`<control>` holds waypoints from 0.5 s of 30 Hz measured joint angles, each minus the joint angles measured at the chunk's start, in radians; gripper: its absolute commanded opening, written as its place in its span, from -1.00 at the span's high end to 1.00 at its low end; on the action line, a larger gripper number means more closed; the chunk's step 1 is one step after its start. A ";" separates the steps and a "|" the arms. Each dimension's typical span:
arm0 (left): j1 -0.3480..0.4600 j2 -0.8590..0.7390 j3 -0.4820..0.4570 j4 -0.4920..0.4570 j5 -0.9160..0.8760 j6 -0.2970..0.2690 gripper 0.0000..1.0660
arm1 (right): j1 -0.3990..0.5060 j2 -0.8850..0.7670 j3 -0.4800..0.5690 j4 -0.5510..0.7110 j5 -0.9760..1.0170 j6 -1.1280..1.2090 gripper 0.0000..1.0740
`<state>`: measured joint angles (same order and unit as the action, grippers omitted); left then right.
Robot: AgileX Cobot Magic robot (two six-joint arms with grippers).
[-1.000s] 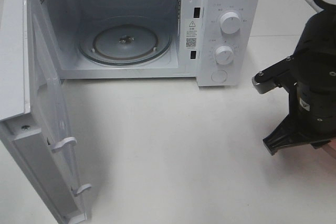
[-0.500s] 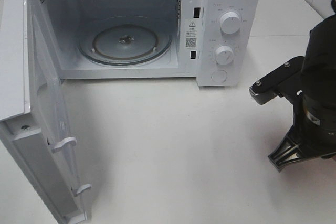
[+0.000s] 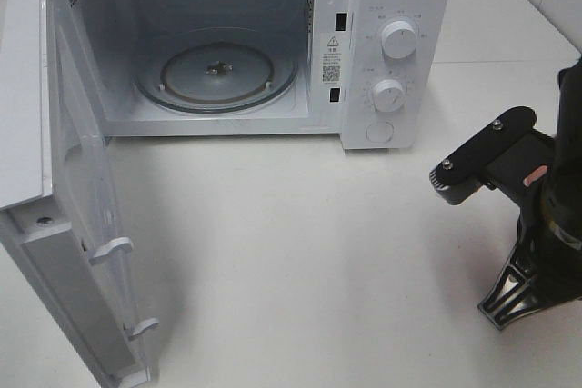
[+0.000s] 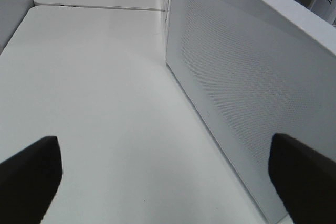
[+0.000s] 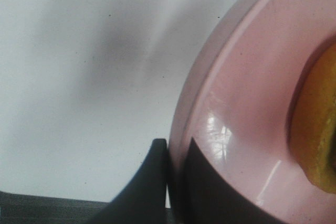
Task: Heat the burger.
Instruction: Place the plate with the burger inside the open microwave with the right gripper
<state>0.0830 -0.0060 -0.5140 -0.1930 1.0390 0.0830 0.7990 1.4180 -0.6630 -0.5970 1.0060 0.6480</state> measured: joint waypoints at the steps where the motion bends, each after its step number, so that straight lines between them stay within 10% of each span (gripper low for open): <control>1: 0.000 0.000 0.000 0.000 0.000 0.000 -0.88 | 0.000 0.000 0.000 0.000 0.000 0.000 1.00; 15: 0.000 0.000 0.000 0.000 0.000 0.000 -0.88 | 0.223 -0.004 0.009 -0.037 0.007 -0.001 1.00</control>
<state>0.0830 -0.0060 -0.5140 -0.1930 1.0390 0.0830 1.0220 1.4140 -0.6540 -0.6340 1.0130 0.6470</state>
